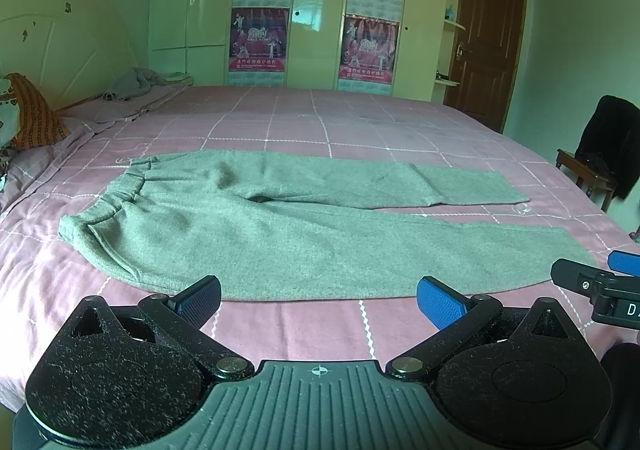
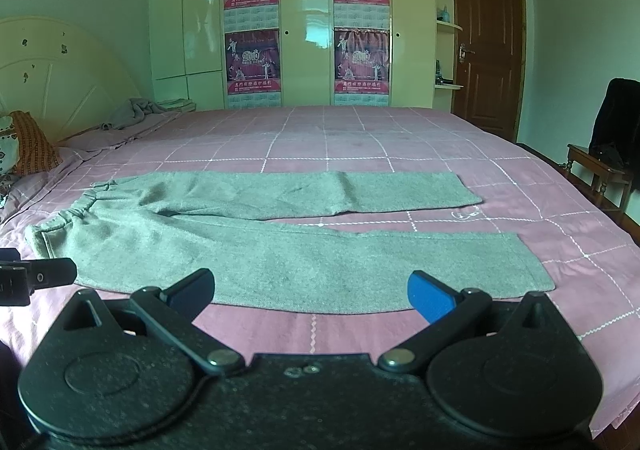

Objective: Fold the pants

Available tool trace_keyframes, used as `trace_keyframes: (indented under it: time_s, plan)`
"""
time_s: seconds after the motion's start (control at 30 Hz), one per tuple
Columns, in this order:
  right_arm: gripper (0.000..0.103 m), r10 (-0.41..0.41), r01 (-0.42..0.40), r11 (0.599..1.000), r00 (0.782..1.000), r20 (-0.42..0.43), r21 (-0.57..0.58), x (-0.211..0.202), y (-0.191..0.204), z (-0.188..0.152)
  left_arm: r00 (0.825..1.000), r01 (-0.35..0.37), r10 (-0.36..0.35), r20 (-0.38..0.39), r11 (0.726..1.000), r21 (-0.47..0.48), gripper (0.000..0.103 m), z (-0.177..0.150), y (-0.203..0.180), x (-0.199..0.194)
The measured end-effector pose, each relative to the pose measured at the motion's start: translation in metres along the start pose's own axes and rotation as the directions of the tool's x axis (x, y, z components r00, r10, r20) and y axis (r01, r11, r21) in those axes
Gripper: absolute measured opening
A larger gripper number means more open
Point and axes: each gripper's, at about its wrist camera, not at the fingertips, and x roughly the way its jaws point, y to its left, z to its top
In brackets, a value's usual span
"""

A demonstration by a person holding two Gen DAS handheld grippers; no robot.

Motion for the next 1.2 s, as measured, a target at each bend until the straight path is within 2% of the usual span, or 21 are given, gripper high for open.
trace_keyframes:
  time_s: [1.2]
  plan:
    - [0.103,0.016,-0.016,1.0,1.0,-0.006,0.001,0.001,-0.0015,-0.0021,1.0,-0.018,0.018,-0.017,1.0,0.005,0.103,0.001,0.0036,0.002]
